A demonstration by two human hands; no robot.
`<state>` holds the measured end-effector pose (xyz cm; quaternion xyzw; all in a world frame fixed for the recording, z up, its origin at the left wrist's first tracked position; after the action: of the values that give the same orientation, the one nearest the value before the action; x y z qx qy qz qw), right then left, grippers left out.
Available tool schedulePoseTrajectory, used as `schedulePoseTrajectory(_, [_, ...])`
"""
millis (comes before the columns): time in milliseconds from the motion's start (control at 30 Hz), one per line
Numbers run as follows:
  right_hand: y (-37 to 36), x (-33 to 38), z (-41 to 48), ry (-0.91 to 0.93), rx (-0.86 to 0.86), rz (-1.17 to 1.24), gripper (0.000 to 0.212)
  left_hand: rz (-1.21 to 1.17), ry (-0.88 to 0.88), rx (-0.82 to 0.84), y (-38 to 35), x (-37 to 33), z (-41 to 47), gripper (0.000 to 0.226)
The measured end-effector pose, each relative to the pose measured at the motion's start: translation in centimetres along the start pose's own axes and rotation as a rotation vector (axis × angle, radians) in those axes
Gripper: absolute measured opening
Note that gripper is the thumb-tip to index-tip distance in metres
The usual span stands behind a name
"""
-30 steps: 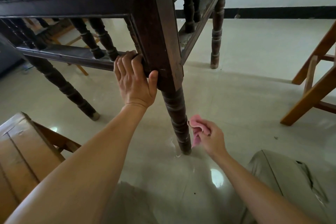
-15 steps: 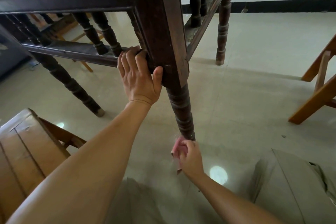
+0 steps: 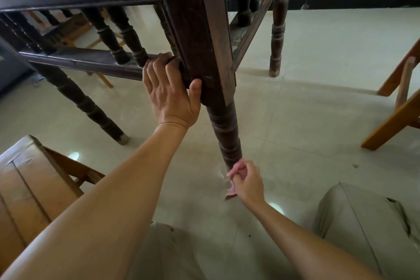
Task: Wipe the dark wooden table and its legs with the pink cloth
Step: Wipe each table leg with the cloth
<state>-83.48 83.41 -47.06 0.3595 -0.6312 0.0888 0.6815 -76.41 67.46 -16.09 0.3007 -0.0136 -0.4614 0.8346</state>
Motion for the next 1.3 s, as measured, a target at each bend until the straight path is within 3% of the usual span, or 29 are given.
schedulePoseTrajectory(133, [4.0, 0.6, 1.3, -0.107, -0.254, 0.041, 0.026, 0.008, -0.001, -0.004, 0.0, -0.1, 0.0, 0.055])
schedulePoseTrajectory(233, [0.9, 2.7, -0.1, -0.148, -0.335, 0.177, 0.016, 0.025, -0.004, 0.011, -0.2, -0.2, -0.1, 0.06])
schedulePoseTrajectory(267, [-1.2, 3.1, -0.6, -0.106, -0.276, 0.208, 0.018, 0.031, -0.006, 0.015, -0.2, -0.3, -0.1, 0.063])
schedulePoseTrajectory(367, [-7.6, 3.0, -3.0, 0.042, 0.212, 0.057, 0.018, 0.036, -0.006, 0.016, -0.1, -0.3, -0.1, 0.063])
schedulePoseTrajectory(400, [-7.3, 1.8, -3.3, 0.022, 0.243, -0.011, 0.016, 0.03, -0.007, 0.013, 0.0, -0.3, -0.1, 0.061])
schedulePoseTrajectory(600, [2.3, -0.2, 0.8, -0.082, -0.315, 0.03, 0.023, 0.007, -0.002, -0.039, 0.2, -0.2, -0.1, 0.054])
schedulePoseTrajectory(700, [0.3, 0.5, 0.1, -0.108, -0.409, 0.143, 0.029, 0.009, 0.002, -0.037, 0.1, -0.3, -0.1, 0.055])
schedulePoseTrajectory(733, [-1.6, 0.3, -0.5, -0.081, -0.346, 0.123, 0.028, 0.011, -0.001, -0.038, 0.1, -0.3, -0.2, 0.056])
schedulePoseTrajectory(833, [-8.2, -0.1, -3.3, 0.089, 0.102, -0.18, 0.012, 0.024, -0.005, -0.033, -0.1, -0.2, -0.2, 0.061])
schedulePoseTrajectory(867, [-8.5, -0.9, -3.9, 0.107, 0.157, -0.224, 0.01, 0.022, -0.001, -0.028, -0.1, -0.2, -0.2, 0.063])
schedulePoseTrajectory(933, [-5.9, -2.6, -3.2, 0.054, 0.059, -0.205, 0.011, 0.022, 0.001, -0.032, -0.1, -0.1, -0.1, 0.066])
schedulePoseTrajectory(1033, [0.1, -4.7, 0.0, -0.177, -0.239, -0.08, 0.021, 0.01, 0.005, -0.044, 0.0, 0.0, -0.1, 0.066])
schedulePoseTrajectory(1133, [0.6, -3.7, 1.0, -0.321, -0.439, 0.077, 0.025, -0.014, 0.015, -0.049, -0.1, 0.0, -0.1, 0.06])
schedulePoseTrajectory(1200, [-2.7, -3.7, 0.1, -0.383, -0.355, 0.13, 0.025, -0.023, 0.018, -0.051, -0.1, 0.0, -0.2, 0.056])
schedulePoseTrajectory(1300, [-11.1, -3.8, -3.1, -0.191, 0.247, -0.025, 0.013, -0.025, 0.02, -0.042, -0.1, 0.1, -0.1, 0.057])
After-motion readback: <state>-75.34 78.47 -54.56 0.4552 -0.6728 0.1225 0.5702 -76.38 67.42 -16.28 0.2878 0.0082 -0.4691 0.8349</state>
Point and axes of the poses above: each hand's wrist, its own z-axis towards the middle knuckle, its own y-axis out of the back of the hand, x = y × z, the point moved 10 cm from there along z, towards the middle knuckle, and after that the axes turned 9 degrees about y, right-handed, at the moved point
